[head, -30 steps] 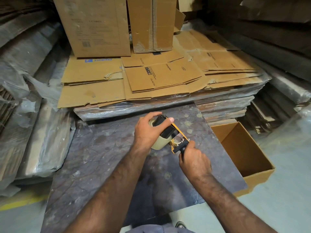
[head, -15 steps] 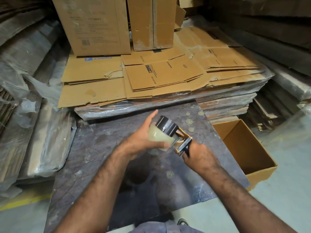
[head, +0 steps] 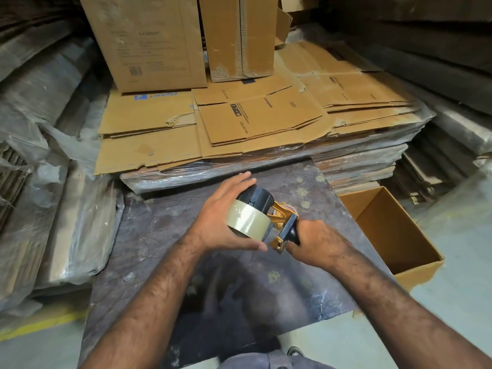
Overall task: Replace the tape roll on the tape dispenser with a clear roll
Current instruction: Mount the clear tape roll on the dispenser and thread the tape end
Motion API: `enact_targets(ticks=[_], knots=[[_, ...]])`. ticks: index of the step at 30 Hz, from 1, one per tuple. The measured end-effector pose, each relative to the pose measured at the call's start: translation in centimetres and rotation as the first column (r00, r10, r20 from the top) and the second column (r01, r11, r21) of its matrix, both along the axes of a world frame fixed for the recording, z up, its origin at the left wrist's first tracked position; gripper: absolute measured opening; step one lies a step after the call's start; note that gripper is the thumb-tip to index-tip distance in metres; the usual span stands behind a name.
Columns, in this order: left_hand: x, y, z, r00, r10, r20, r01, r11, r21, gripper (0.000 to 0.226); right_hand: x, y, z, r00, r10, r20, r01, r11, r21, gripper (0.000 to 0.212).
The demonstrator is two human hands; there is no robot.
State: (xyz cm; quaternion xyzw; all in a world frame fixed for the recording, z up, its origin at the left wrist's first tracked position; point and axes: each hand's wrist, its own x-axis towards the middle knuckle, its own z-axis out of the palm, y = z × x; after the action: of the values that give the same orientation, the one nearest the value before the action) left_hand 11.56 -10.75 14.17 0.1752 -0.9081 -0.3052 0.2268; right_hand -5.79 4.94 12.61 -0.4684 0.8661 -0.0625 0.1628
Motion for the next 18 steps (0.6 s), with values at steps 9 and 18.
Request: enact_targets(ticks=[9, 18], knots=[[-0.6, 0.6, 0.1, 0.985, 0.082, -0.151, -0.087, 0.996, -0.027, 0.071, 1.5, 0.4, 0.7, 0.999, 0.022, -0.035, -0.022, 1.0, -0.015, 0.036], [-1.2, 1.5, -1.6, 0.867, 0.455, -0.205, -0.395, 0.877, 0.273, 0.114, 1.8, 0.6, -0.8, 0.891, -0.109, 0.441, 0.133, 0.991, -0.023, 0.016]])
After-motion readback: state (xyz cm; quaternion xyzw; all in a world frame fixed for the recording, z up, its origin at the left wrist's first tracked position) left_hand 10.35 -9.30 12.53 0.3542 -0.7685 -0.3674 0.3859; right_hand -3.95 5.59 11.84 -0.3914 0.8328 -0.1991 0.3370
